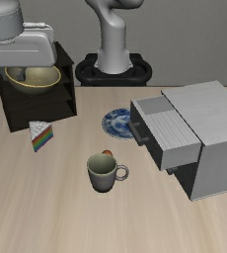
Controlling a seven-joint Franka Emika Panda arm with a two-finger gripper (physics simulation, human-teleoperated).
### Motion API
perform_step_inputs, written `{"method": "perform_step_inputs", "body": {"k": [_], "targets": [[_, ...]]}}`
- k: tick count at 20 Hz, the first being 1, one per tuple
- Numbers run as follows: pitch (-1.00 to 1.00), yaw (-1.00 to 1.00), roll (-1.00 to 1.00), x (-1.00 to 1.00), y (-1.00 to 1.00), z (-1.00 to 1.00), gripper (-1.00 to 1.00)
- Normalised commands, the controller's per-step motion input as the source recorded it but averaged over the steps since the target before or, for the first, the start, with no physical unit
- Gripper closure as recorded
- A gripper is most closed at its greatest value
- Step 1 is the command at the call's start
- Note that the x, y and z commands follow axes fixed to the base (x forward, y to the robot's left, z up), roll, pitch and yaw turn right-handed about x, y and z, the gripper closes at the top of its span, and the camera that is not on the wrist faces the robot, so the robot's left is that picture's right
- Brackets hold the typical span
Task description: Pick up the bowl and place it on the top of the wooden shelf
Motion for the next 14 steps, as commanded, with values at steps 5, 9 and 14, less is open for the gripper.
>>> {"method": "perform_step_inputs", "body": {"k": [5,9,14], "targets": [[0.00,0.00,0.00,-1.00,0.00,0.00,1.00],[0.00,0.00,0.00,-1.00,0.00,0.00,1.00],[0.00,0.00,0.00,-1.00,0.00,0.00,1.00]]}}
